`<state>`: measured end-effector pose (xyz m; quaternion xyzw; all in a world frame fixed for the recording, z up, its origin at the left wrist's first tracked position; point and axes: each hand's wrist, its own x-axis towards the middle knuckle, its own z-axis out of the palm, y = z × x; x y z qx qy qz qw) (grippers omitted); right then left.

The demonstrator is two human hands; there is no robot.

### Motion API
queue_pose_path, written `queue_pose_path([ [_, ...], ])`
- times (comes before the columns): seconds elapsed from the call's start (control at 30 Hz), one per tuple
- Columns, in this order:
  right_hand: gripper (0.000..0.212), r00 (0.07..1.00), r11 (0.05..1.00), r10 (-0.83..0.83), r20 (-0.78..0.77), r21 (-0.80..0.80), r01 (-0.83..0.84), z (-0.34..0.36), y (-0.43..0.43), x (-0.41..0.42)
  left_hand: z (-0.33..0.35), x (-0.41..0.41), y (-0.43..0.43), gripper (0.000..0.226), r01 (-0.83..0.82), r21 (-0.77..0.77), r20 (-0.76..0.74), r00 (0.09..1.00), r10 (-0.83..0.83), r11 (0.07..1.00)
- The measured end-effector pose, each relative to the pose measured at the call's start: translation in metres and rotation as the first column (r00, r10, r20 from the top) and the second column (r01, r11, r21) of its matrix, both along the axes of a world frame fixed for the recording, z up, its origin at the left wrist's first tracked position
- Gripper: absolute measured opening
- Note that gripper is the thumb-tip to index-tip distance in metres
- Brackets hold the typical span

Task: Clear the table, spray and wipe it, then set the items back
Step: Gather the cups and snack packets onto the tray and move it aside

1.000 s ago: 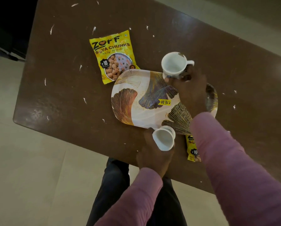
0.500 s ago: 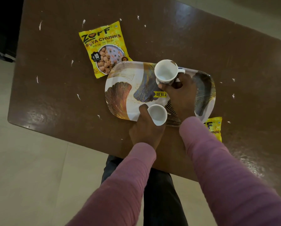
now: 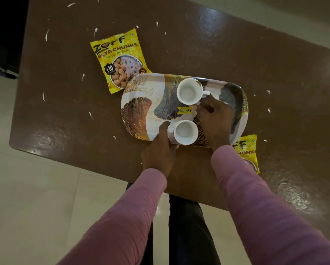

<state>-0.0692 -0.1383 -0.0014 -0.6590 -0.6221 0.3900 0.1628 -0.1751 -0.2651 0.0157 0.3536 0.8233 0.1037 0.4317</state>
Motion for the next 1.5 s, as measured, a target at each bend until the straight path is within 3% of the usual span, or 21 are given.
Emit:
queue_pose_path([
  [0.17, 0.016, 0.983, 0.983, -0.181, 0.028, 0.018, 0.181, 0.005, -0.01, 0.026, -0.004, -0.028, -0.01, 0.062, -0.044, 0.067, -0.031, 0.998, 0.046, 0.997],
  [0.3, 0.009, 0.959, 0.964, -0.251, 0.134, 0.121, 0.236, 0.011, -0.028, 0.068, 0.001, -0.07, -0.011, 0.035, -0.055, 0.098, -0.228, 0.971, 0.076, 0.994],
  [0.43, 0.022, 0.924, 0.951, -0.309, 0.225, 0.067, 0.302, 0.01, -0.051, 0.112, 0.009, -0.104, -0.003, 0.021, -0.061, 0.088, -0.308, 0.948, 0.085, 0.994],
  [0.6, 0.057, 0.889, 0.932, -0.303, 0.344, -0.086, 0.351, 0.007, -0.064, 0.133, -0.004, -0.125, 0.004, 0.035, -0.138, 0.16, -0.171, 0.971, 0.165, 0.977],
  [0.73, 0.085, 0.892, 0.856, -0.371, 0.258, -0.276, 0.437, 0.006, -0.072, 0.134, -0.027, -0.151, 0.022, 0.056, -0.227, 0.164, -0.216, 0.941, 0.26, 0.96],
  [0.8, 0.069, 0.903, 0.859, -0.353, 0.246, -0.297, 0.417, 0.01, -0.073, 0.13, -0.064, -0.184, 0.032, 0.07, -0.226, 0.06, -0.28, 0.931, 0.234, 0.972],
  [0.87, 0.049, 0.911, 0.87, -0.326, 0.255, -0.297, 0.394, 0.009, -0.075, 0.132, -0.12, -0.227, 0.04, 0.089, -0.367, -0.025, -0.21, 0.911, 0.354, 0.93],
  [0.9, 0.046, 0.914, 0.875, -0.319, 0.25, -0.293, 0.386, 0.009, -0.076, 0.133, -0.161, -0.255, 0.043, 0.099, -0.429, -0.048, -0.18, 0.892, 0.414, 0.902],
  [0.97, 0.045, 0.912, 0.874, -0.336, 0.236, -0.283, 0.395, 0.011, -0.077, 0.133, -0.18, -0.277, 0.058, 0.107, -0.498, -0.058, -0.115, 0.864, 0.49, 0.865],
  [1.07, 0.041, 0.888, 0.869, -0.402, 0.225, -0.213, 0.447, 0.014, -0.082, 0.137, -0.124, -0.254, 0.09, 0.09, -0.573, -0.099, 0.099, 0.808, 0.581, 0.814],
  [1.2, 0.029, 0.829, 0.846, -0.508, 0.235, -0.047, 0.531, 0.02, -0.085, 0.145, -0.044, -0.208, 0.115, 0.036, -0.573, -0.018, 0.279, 0.784, 0.555, 0.819],
  [1.23, 0.026, 0.813, 0.832, -0.539, 0.22, -0.011, 0.555, 0.023, -0.084, 0.144, -0.047, -0.21, 0.115, 0.026, -0.578, 0.013, 0.256, 0.79, 0.557, 0.816],
  [1.4, 0.025, 0.714, 0.741, -0.672, 0.199, 0.161, 0.652, 0.043, -0.07, 0.135, -0.037, -0.216, 0.111, 0.022, -0.578, 0.114, 0.063, 0.816, 0.575, 0.808],
  [1.5, 0.026, 0.69, 0.705, -0.708, 0.15, 0.2, 0.681, 0.046, -0.057, 0.128, -0.016, -0.21, 0.104, 0.011, -0.623, 0.237, 0.109, 0.78, 0.617, 0.745],
])
